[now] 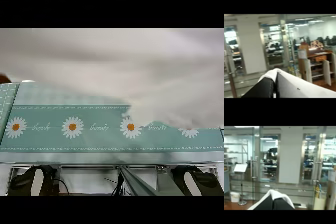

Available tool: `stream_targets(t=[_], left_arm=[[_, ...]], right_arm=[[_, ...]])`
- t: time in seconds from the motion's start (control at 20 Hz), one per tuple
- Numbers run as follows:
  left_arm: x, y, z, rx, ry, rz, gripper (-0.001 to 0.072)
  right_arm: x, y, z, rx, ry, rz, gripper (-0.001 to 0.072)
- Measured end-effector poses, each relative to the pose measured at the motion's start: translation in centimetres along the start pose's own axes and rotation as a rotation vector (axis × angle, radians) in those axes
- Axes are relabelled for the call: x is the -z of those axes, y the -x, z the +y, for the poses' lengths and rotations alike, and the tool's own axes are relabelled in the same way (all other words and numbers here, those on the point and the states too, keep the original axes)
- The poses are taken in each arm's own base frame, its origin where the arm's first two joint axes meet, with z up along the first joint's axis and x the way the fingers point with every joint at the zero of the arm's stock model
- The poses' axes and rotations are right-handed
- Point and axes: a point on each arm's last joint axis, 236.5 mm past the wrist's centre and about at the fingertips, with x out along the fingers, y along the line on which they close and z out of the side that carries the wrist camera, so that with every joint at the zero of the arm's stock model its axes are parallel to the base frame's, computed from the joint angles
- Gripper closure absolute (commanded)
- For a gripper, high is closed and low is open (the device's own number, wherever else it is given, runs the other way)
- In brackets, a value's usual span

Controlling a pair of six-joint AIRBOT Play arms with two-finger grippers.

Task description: Fold the shirts.

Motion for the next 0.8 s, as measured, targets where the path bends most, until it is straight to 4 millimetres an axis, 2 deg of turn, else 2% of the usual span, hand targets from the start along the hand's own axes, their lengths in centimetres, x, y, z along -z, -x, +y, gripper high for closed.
stream_targets(t=[0.1,0.15,0.3,0.5,0.65,0.8], left_arm=[[1.6,1.2,0.3,-0.047,-0.009,0.098,0.0681],[3.0,1.6,0.7,-0.070,-0.004,0.167,0.0681],[8.6,2.8,1.7,-0.108,0.038,0.421,0.0681],[15.7,4.3,2.7,-0.111,0.124,0.743,0.0681],[21.2,4.9,3.5,-0.104,0.218,0.946,0.0681],[28.6,5.2,4.3,-0.083,0.352,1.171,0.0681]], right_arm=[[0.4,1.8,-0.6,0.053,0.008,0.072,0.0691],[1.2,2.6,-1.1,0.082,0.009,0.124,0.0691],[5.9,4.5,-3.0,0.174,0.004,0.353,0.0691],[13.6,6.1,-4.6,0.221,-0.011,0.724,0.0691],[18.2,5.1,-5.0,0.197,-0.031,0.934,0.0692],[23.7,1.9,-6.0,0.161,-0.055,1.137,0.0692]])
